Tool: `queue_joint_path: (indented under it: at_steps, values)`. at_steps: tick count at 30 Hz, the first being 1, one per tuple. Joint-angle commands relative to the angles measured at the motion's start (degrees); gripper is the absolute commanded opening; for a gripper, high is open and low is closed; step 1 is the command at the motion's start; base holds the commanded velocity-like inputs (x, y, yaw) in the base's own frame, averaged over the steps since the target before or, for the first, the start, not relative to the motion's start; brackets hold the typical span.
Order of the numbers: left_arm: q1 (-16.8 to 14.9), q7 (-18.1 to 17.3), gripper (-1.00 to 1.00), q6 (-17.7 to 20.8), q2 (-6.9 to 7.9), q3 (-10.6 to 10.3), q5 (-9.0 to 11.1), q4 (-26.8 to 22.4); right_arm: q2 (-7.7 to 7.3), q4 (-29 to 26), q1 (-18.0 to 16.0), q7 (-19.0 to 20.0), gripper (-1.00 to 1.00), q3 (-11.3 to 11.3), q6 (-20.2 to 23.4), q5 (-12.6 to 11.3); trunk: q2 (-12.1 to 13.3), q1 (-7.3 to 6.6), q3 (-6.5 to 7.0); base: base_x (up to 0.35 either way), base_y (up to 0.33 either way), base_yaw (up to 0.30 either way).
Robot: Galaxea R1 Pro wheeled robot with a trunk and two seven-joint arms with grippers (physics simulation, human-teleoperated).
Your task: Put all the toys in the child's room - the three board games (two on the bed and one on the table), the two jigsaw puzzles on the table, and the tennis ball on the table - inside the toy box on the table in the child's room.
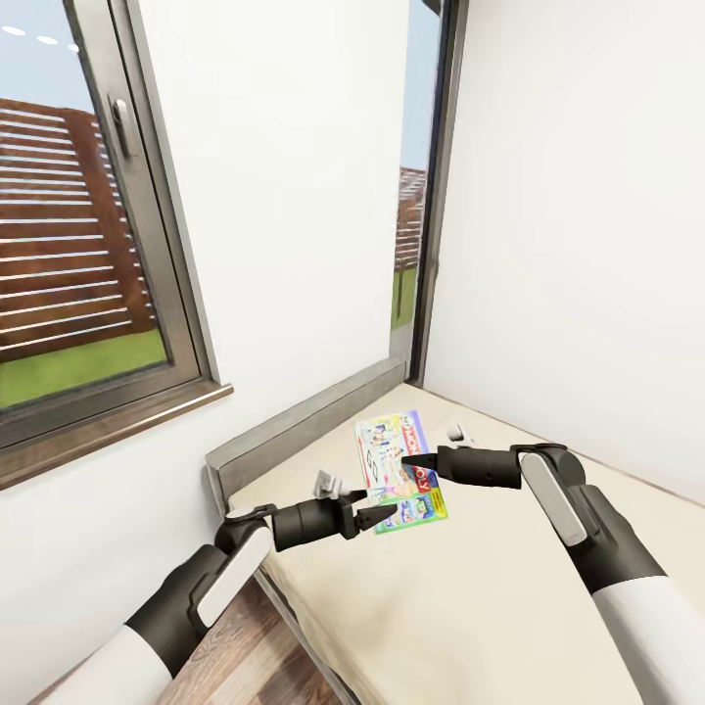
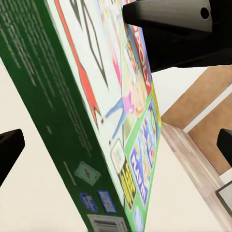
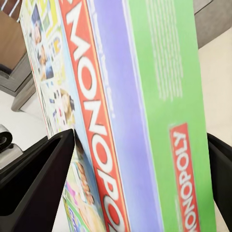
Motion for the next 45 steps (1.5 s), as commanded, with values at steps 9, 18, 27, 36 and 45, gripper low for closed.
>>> queue_joint_path:
  at_steps: [9, 18, 27, 36, 45]
  values:
    - [0.6, 0.3, 1.00, 0.5, 2.31, 2.0, 1.0, 0.4, -0.81, -0.1, -0.2, 0.4, -1.00, -0.7, 0.1, 0.6, 0.0, 0.00, -0.07, 0.000, 0.000, 0.000]
    - [4.0, 0.2, 1.00, 0.5, 4.05, 11.6, 1.0, 1.2, -4.20, -0.2, -0.3, 0.1, -1.00, -4.0, 0.1, 0.8, 0.0, 0.00, -0.07, 0.000, 0.000, -0.016]
    - [5.8, 0.4, 1.00, -1.1, 4.19, 16.6, 0.7, 4.4, -8.07, 0.0, -0.2, -0.2, -1.00, -9.0, 0.1, 1.0, 0.0, 0.00, -0.10, 0.000, 0.000, -0.172]
    - [6.4, 0.5, 1.00, -3.2, 3.26, 17.4, 0.7, 7.5, -9.52, 0.1, 0.1, -0.2, -1.00, -12.8, 0.1, 1.1, 0.0, 0.00, -0.20, 0.000, 0.000, -0.105]
    - [6.6, 0.6, 1.00, -3.4, 0.74, 17.8, 1.0, 9.3, -9.78, 0.1, 0.3, -0.3, -1.00, -13.7, 0.1, 1.2, 0.0, 0.00, -0.23, 0.000, 0.000, -0.023]
